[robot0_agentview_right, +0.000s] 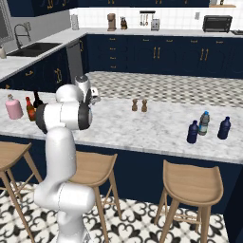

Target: Move the plastic bottles in the middle to the plastics group, and the glass bottles in the middle to the glass group.

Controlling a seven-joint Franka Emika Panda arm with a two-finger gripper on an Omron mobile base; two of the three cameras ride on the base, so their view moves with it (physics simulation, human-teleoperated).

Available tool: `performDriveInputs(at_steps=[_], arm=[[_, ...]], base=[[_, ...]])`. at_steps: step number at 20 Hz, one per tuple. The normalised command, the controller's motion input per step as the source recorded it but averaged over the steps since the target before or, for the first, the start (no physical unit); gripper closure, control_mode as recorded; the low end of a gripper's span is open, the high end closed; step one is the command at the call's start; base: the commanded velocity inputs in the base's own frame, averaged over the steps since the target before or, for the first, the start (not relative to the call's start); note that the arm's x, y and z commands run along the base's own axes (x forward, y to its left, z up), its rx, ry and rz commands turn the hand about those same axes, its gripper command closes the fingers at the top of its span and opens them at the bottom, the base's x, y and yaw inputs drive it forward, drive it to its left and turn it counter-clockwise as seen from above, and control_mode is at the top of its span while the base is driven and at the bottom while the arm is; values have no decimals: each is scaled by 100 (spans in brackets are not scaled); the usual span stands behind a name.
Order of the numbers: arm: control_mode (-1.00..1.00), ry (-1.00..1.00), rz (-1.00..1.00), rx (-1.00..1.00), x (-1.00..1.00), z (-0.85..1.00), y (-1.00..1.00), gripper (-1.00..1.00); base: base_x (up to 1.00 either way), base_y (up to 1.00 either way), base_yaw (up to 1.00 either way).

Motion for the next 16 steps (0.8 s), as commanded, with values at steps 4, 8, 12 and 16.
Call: performDriveInputs(at_steps=[4,8,12,16], arm=[[-100,1,0,0,5,-1,1,-100],[-100,4,0,0,13,-5,2,-100],[-100,1,0,0,20,-15,6,-100],[-100,0,0,0,16,-8,5,-100]], base=[[0,0,0],[0,0,0],[0,0,0],[0,0,0]])
